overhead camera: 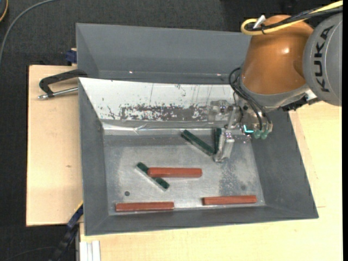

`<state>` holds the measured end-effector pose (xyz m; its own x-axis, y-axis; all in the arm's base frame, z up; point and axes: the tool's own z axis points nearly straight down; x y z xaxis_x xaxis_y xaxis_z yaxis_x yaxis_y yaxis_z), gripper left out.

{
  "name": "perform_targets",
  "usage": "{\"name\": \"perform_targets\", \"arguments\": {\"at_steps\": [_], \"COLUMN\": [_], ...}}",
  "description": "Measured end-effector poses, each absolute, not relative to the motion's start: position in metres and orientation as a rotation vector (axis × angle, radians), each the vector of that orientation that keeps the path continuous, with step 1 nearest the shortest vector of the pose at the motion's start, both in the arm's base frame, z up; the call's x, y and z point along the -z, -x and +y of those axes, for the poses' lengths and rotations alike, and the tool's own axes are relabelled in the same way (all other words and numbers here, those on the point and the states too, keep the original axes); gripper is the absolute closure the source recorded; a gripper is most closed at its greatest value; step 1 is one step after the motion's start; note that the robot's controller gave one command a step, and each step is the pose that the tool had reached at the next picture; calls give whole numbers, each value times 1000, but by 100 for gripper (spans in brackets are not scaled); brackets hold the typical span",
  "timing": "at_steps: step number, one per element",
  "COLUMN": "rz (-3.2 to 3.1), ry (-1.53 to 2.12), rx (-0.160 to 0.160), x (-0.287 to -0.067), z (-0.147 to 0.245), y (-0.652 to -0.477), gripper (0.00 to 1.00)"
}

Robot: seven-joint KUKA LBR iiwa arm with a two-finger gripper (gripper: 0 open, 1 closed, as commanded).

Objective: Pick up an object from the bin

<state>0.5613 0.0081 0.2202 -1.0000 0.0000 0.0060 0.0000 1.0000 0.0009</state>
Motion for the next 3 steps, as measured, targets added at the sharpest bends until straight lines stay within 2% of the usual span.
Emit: {"name": "perform_targets", "arguments": {"at_steps": [1, 2, 3], "rz": [-3133, -3141, -3112], "ry": [-72, -67, -513], "rx": [4, 2, 3], "x": [-69, -73, -206], "z": [81, 79, 99], "y": [-553, -555, -521], "gripper": [0, 100, 100]}}
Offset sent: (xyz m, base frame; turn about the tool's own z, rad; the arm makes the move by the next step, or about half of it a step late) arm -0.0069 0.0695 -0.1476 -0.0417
